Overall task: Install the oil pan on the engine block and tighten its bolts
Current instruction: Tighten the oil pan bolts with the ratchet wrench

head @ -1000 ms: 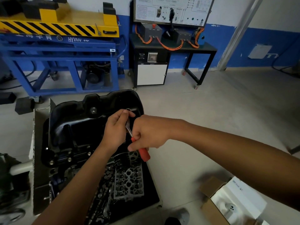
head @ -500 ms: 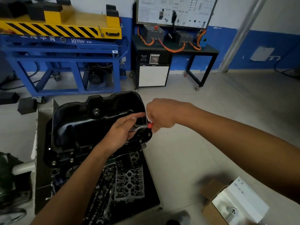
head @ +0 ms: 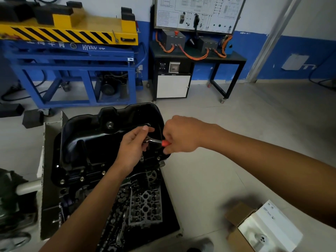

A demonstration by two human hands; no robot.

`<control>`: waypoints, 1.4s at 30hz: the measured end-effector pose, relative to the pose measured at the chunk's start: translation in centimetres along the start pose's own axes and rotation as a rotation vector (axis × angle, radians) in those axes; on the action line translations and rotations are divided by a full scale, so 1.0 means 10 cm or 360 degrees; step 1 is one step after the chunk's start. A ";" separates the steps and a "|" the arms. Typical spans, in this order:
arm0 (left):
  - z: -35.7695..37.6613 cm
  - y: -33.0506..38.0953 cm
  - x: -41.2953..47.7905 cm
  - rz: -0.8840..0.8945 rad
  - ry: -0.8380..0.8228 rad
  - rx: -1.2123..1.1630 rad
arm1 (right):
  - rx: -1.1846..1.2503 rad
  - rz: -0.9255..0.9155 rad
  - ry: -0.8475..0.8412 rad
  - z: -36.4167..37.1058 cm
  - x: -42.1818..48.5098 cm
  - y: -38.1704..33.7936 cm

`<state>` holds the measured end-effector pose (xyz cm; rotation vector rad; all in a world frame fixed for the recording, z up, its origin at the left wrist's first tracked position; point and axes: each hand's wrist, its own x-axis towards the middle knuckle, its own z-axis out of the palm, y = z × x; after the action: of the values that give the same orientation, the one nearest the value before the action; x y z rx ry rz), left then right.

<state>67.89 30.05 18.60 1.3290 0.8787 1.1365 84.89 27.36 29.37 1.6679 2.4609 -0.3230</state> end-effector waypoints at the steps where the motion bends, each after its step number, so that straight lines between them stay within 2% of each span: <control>1: 0.00 0.00 0.01 -0.0004 0.0045 0.0014 | 0.0148 -0.0029 -0.0116 0.01 -0.02 -0.05; 5: 0.02 0.05 0.00 0.0040 -0.0065 0.0081 | 0.0476 -0.0087 -0.0336 0.13 0.00 -0.22; 10: 0.02 0.11 0.02 0.0004 -0.0094 0.0099 | 0.0681 -0.0038 -0.0409 0.11 0.05 -0.25; 13: 0.04 0.13 0.02 -0.0030 -0.0147 0.0095 | 0.0517 0.0007 -0.0511 0.04 0.07 -0.21; 17: 0.10 0.13 0.01 -0.0093 -0.0241 0.0060 | 0.0067 0.0052 -0.0574 -0.05 0.09 -0.15; 20: 0.08 0.09 0.01 -0.0129 -0.0269 0.0044 | -0.0286 0.0109 -0.0288 -0.12 0.08 -0.06; 25: 0.03 0.07 0.06 -0.0044 -0.0429 0.0074 | -0.0452 0.0049 0.0302 -0.05 0.18 0.01; 31: -0.06 0.07 0.09 -0.0056 -0.0456 0.0063 | -0.0334 -0.0031 0.0382 0.05 0.17 0.11; 34: 0.00 0.07 0.04 -0.0031 -0.0288 0.0083 | -0.0252 0.0004 0.0371 0.07 0.09 0.12; 38: 0.04 0.08 0.06 0.0014 0.0016 0.0081 | 0.0206 -0.0087 0.0101 0.09 0.00 -0.01; 42: 0.06 0.09 0.08 0.0038 0.0024 0.0114 | 0.0501 -0.0180 -0.0004 0.19 0.02 -0.23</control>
<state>68.56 30.59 19.67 1.3942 0.9247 1.1439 82.68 26.18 27.74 1.6334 2.6163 -0.7620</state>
